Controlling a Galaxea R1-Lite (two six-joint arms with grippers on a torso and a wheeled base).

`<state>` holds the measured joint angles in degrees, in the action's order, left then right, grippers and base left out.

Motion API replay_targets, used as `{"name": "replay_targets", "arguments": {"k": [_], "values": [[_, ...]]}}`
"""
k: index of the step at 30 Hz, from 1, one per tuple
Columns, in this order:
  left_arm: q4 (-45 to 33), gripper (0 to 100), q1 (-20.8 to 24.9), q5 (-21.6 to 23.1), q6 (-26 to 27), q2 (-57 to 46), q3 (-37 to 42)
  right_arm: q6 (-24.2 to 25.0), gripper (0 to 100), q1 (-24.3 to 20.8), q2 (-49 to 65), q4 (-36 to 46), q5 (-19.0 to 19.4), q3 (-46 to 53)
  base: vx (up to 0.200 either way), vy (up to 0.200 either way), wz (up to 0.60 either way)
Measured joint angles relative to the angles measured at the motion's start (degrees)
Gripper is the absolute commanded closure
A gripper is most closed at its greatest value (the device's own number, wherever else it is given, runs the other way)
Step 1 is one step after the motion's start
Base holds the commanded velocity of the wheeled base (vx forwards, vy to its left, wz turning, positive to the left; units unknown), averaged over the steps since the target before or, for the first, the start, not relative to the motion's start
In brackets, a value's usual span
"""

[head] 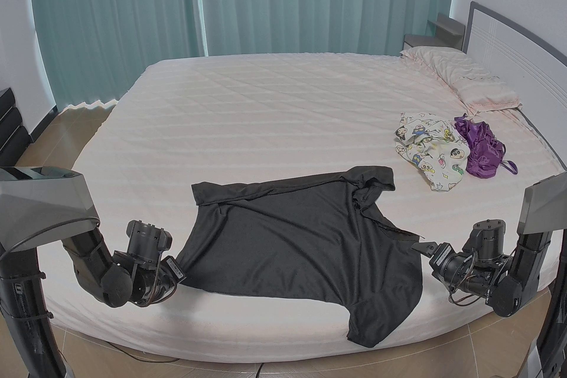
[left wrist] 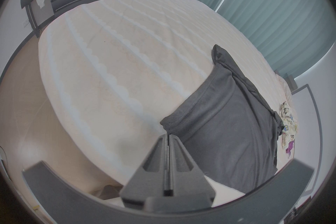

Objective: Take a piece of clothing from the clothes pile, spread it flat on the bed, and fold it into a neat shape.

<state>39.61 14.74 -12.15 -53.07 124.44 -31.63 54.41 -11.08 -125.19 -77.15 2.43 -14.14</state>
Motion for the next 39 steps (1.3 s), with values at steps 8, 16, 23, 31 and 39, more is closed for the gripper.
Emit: {"name": "replay_targets", "arguments": {"k": [8, 16, 23, 31, 39], "values": [[0.27, 100, -0.55, -0.02, 4.18, -3.16, 10.78, 0.0, 0, -0.07, 0.0, 0.0, 0.02, 0.04, 0.0, 0.0, 0.0], [0.93, 100, -0.71, -0.21, 7.03, -4.84, 17.05, -0.05, 0, -0.4, 0.0, 0.05, -0.07, 0.15, 0.0, 0.0, 0.0], [5.28, 0, -0.85, 0.99, 6.79, -5.51, 18.03, -0.18, 0, -0.52, 0.1, 0.02, -0.13, -0.13, 0.0, 0.0, 0.0], [15.02, 0, -0.79, 5.45, 5.03, -7.18, 18.69, -2.29, 0, -0.49, 0.02, 2.84, -0.18, -5.95, 0.0, 0.0, 0.0], [21.92, 0, 0.13, 12.81, -3.97, -7.46, 18.27, -13.3, 0, -1.01, -0.32, 18.77, -1.61, -19.87, 0.0, 0.0, 0.0]]}}
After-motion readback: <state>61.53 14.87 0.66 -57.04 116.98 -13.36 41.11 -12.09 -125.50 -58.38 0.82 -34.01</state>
